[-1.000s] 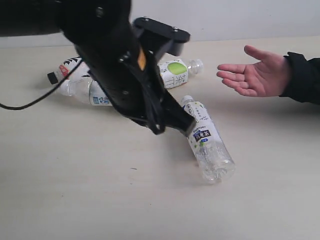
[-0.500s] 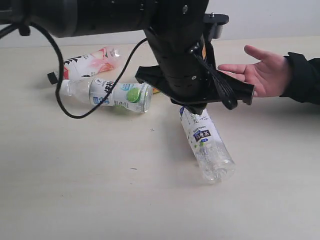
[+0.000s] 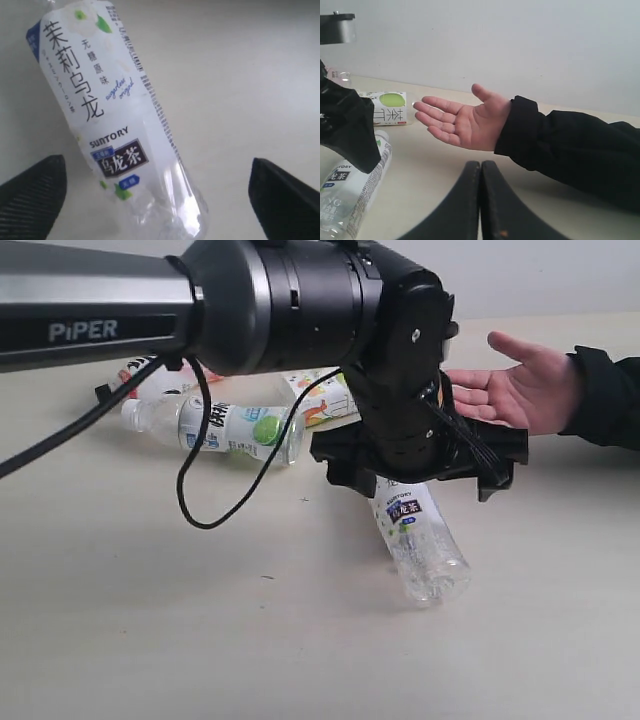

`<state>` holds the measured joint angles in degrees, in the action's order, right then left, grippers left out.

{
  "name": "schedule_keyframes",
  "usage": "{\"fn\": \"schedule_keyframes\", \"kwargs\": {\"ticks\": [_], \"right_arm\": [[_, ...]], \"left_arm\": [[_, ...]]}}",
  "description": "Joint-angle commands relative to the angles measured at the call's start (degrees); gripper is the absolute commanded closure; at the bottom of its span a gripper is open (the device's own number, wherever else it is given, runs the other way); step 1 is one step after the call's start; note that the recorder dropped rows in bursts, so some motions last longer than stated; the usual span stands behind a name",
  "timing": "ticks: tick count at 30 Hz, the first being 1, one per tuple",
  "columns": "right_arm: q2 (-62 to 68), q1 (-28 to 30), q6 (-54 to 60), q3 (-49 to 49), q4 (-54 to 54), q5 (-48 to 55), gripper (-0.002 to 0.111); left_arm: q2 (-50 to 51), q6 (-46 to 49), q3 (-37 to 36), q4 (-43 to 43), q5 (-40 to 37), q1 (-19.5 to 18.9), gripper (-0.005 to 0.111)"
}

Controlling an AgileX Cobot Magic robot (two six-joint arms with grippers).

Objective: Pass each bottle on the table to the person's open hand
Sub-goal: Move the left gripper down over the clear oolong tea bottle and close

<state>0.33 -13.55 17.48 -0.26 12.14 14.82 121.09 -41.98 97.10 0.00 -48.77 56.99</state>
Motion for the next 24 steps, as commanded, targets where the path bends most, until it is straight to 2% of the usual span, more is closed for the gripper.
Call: {"fn": "schedule_keyframes", "kwargs": {"ticks": [1, 9, 24], "right_arm": [[-0.3, 0.2, 0.3, 0.3, -0.1, -0.7, 0.108], [-0.3, 0.2, 0.3, 0.3, -0.1, -0.7, 0.108], [-0.3, 0.2, 0.3, 0.3, -0.1, -0.7, 0.108]], "left_arm": [[2.3, -3.0, 0.5, 0.0, 3.1, 0.2, 0.016], [3.6, -8.2, 0.4, 4.4, 3.0, 0.1, 0.016], [7.7, -9.5, 0.4, 9.5, 0.8, 0.1, 0.016]]}}
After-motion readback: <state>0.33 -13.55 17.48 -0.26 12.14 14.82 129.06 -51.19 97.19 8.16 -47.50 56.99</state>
